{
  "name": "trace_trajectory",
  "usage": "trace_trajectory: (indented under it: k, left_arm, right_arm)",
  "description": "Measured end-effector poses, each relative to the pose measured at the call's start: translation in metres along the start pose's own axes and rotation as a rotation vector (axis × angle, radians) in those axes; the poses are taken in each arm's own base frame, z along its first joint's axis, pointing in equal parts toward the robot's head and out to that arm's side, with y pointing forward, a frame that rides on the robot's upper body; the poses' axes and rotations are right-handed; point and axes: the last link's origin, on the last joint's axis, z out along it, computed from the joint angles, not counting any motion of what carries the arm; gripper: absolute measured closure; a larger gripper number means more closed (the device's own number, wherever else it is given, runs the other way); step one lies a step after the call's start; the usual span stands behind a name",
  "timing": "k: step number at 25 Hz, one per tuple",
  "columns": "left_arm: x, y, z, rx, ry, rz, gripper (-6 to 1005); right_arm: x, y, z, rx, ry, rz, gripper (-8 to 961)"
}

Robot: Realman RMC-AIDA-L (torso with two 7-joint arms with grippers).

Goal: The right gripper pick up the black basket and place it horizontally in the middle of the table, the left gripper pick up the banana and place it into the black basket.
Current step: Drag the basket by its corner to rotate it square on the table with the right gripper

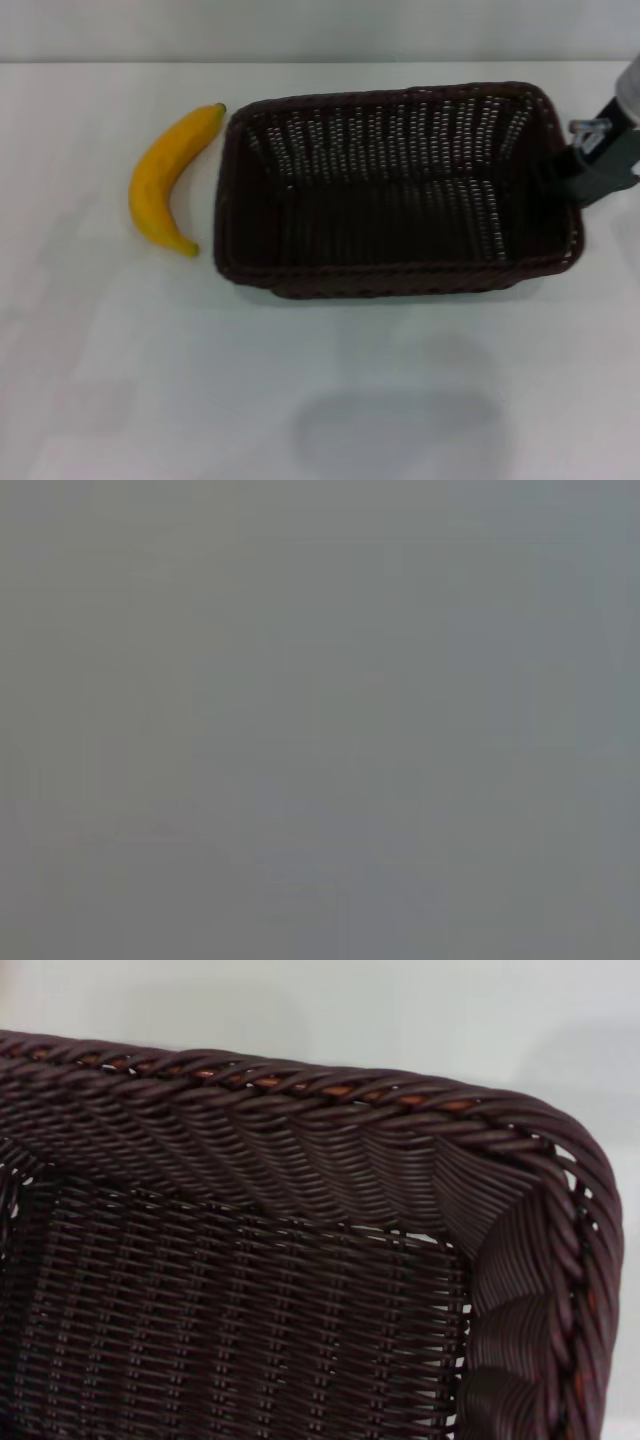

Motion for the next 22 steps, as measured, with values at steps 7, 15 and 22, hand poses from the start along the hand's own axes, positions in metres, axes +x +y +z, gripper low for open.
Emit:
trace_trajectory:
  k: [7, 15, 22]
  left_arm:
    - [-0.002, 0.004, 0.004, -0.020, -0.006, -0.006, 302]
    - [-0.002, 0.004, 0.004, -0.027, -0.008, -0.005, 302]
    - [-0.001, 0.001, 0.003, -0.026, -0.011, 0.002, 302]
  right_arm:
    - [0.002, 0.017, -0.002, 0.041, -0.035, -0.015, 799]
    - [0.005, 0.030, 0.010, 0.149, -0.033, -0.035, 808]
    - [0.001, 0.027, 0.013, 0.179, -0.077, -0.158, 803]
